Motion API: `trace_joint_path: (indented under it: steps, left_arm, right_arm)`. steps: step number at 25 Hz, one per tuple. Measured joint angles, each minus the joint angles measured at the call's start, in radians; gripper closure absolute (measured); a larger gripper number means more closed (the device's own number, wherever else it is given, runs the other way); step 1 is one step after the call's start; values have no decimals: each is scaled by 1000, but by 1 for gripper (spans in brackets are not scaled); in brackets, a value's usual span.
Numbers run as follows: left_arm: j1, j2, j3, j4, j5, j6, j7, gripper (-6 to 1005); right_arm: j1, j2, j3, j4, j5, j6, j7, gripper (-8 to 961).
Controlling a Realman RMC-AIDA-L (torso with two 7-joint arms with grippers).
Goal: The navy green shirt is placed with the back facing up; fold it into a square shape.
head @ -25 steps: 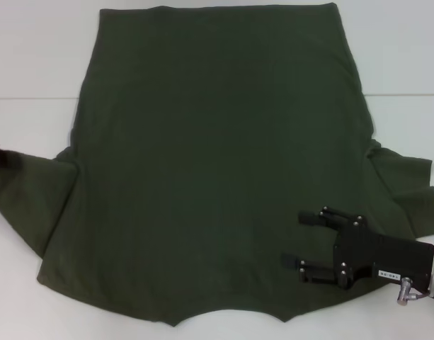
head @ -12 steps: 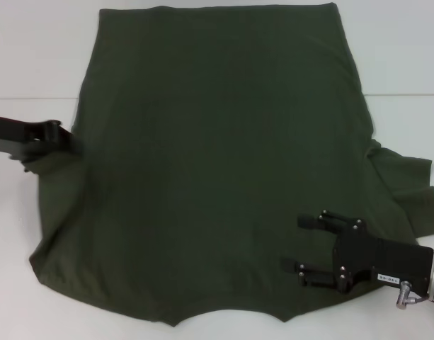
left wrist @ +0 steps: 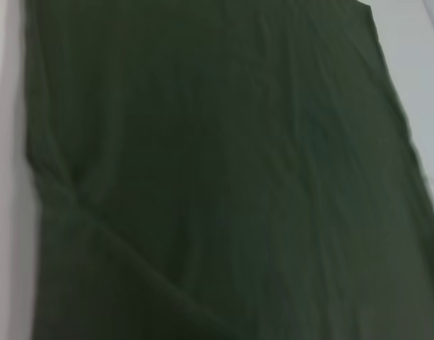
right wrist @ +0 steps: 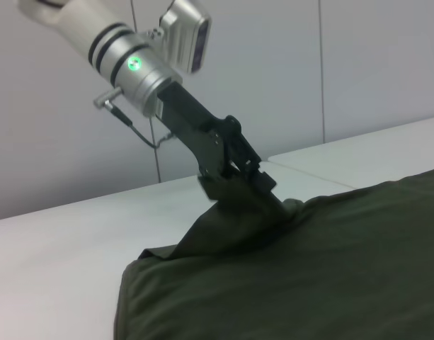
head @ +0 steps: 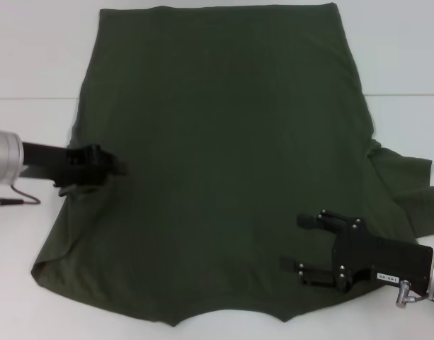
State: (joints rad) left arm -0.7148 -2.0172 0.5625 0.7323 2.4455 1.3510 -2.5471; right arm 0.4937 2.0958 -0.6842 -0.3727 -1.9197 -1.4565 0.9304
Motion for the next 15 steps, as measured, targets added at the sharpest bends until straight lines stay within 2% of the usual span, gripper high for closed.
trace_joint_path:
  steps: [4, 8, 15]
  left_arm:
    - [32, 0, -26, -82, -116, -16, 45, 838]
    - [66, -6, -62, -119, -181, -13, 50, 687]
    - [97, -12, -87, -126, -181, -3, 37, 395]
  right_arm:
    - [3, -1, 1, 0, 3, 7, -2, 69]
    - [6, 0, 1, 0, 4, 10, -8, 69]
    - [9, 1, 4, 0, 4, 16, -9, 68]
